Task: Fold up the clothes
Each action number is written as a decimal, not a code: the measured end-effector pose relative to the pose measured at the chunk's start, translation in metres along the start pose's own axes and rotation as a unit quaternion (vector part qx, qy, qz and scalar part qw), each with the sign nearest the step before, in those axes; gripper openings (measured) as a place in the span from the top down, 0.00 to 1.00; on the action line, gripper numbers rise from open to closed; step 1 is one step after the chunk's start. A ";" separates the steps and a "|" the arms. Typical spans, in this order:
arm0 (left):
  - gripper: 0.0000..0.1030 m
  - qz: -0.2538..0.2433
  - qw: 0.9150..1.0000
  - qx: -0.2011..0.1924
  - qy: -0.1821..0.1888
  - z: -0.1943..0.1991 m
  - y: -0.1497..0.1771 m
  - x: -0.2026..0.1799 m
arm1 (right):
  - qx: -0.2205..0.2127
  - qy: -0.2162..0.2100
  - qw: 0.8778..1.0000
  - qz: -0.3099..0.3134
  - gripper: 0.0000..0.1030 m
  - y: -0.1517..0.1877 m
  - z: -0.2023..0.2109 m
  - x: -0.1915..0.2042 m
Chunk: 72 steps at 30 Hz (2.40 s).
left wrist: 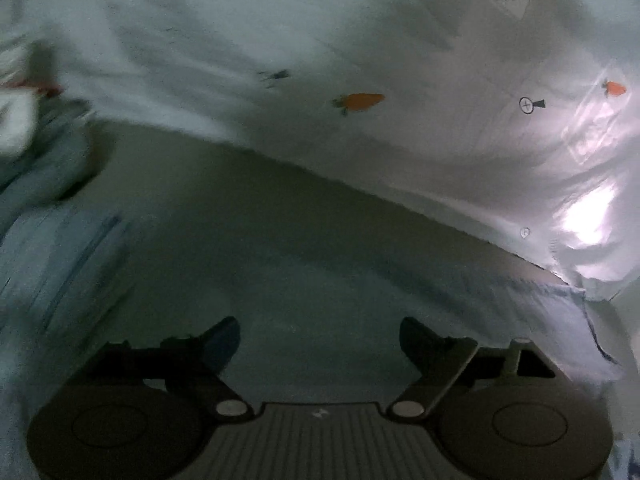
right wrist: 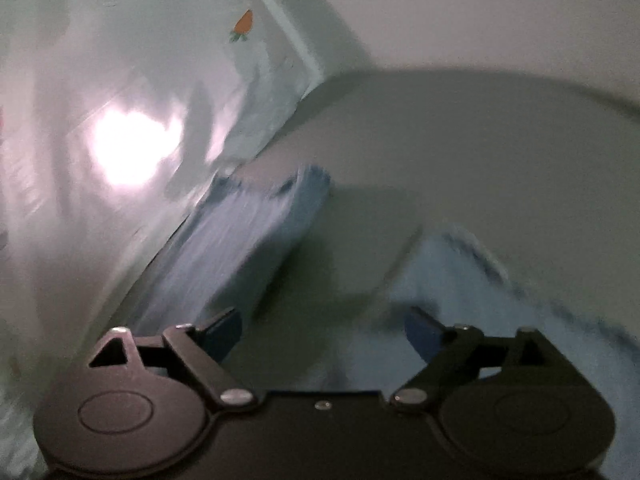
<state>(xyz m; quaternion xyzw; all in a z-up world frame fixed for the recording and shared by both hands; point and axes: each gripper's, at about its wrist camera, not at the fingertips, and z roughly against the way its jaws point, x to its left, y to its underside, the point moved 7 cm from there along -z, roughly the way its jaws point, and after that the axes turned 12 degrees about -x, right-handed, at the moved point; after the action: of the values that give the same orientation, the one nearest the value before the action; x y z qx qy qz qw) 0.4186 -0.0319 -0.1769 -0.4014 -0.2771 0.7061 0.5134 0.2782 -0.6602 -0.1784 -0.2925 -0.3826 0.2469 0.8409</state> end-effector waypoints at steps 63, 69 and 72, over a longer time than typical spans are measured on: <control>0.00 -0.090 0.980 0.115 -0.134 0.092 0.180 0.009 | 0.083 -0.006 0.966 -0.244 0.76 0.072 0.115 -0.152; 0.00 -0.087 0.982 0.108 -0.132 0.092 0.178 0.011 | 0.087 0.006 0.953 -0.291 0.86 0.076 0.114 -0.159; 0.00 -0.076 0.986 0.104 -0.108 0.096 0.175 0.016 | 0.089 0.022 0.959 -0.269 0.90 0.074 0.114 -0.155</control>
<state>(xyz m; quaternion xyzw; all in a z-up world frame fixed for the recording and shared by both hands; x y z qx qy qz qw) 0.2464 -0.0707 -0.2721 -0.2454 -0.2856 0.7290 0.5717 0.0837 -0.6721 -0.2449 -0.1081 -0.4053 0.0385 0.9070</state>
